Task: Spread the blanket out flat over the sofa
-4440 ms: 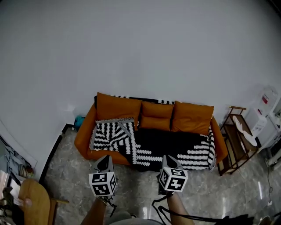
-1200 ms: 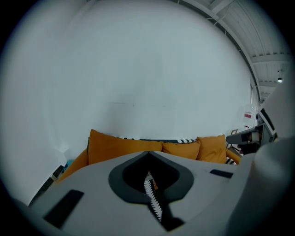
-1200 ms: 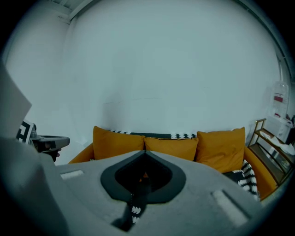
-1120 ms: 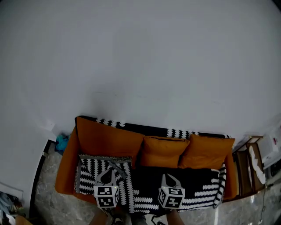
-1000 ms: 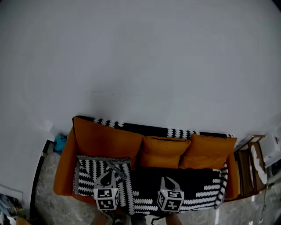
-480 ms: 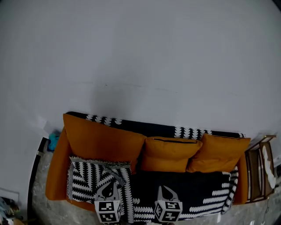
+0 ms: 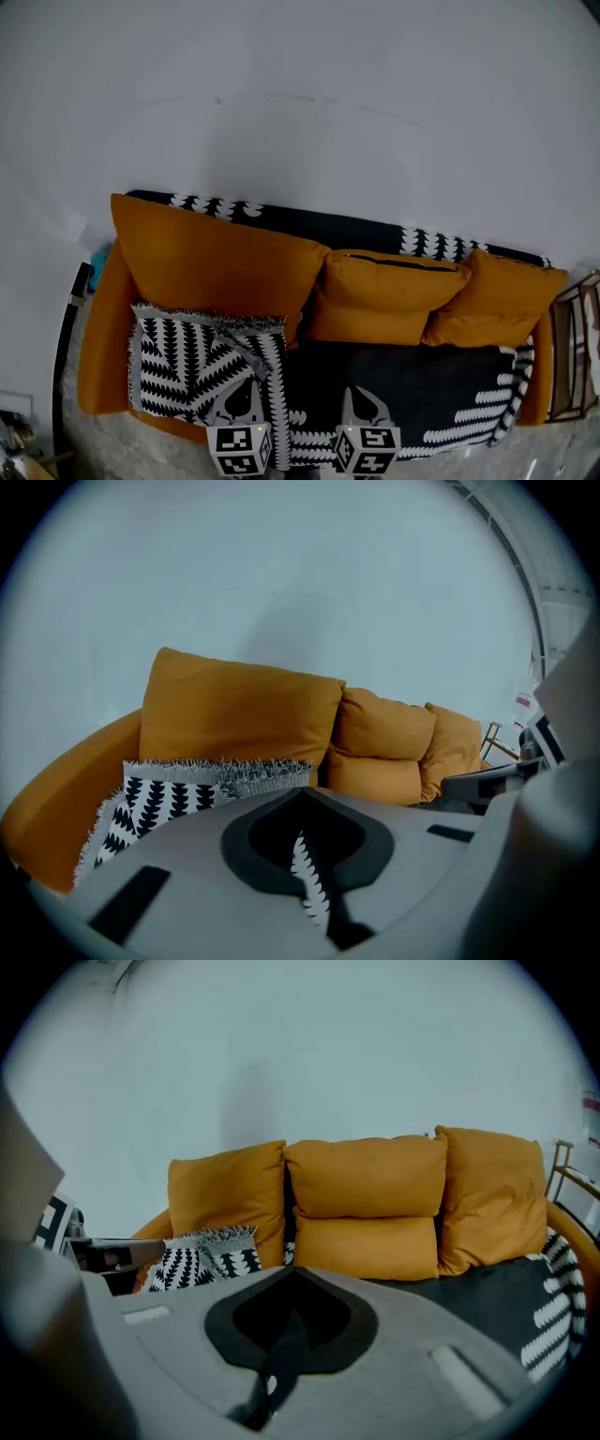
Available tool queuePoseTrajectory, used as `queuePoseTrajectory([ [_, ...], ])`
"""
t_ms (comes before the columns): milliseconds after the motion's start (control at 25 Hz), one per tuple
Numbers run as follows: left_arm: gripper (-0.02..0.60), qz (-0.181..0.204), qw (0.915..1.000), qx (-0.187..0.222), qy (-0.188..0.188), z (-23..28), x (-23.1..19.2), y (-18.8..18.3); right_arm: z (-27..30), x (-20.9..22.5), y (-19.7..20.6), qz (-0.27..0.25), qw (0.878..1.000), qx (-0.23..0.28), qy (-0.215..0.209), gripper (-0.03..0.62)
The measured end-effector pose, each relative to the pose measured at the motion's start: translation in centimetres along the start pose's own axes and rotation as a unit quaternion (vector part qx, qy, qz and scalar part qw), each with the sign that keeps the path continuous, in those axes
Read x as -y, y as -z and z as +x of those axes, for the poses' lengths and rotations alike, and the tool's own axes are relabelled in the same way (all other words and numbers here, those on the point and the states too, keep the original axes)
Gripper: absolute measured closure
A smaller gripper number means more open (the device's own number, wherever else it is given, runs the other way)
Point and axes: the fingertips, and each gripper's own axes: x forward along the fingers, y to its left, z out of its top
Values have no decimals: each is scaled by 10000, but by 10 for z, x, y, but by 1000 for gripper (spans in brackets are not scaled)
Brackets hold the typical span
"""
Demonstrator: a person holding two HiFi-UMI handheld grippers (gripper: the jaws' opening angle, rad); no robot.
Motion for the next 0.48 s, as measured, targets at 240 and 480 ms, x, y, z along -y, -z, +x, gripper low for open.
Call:
queuePoseTrajectory([
  [240, 577, -34, 10000, -65, 63, 13, 2, 28, 11, 10, 24, -35, 9999, -55, 144, 589],
  [480, 577, 71, 10000, -46, -10, 22, -9, 37, 19, 11, 31, 7, 9998, -16, 198, 589],
])
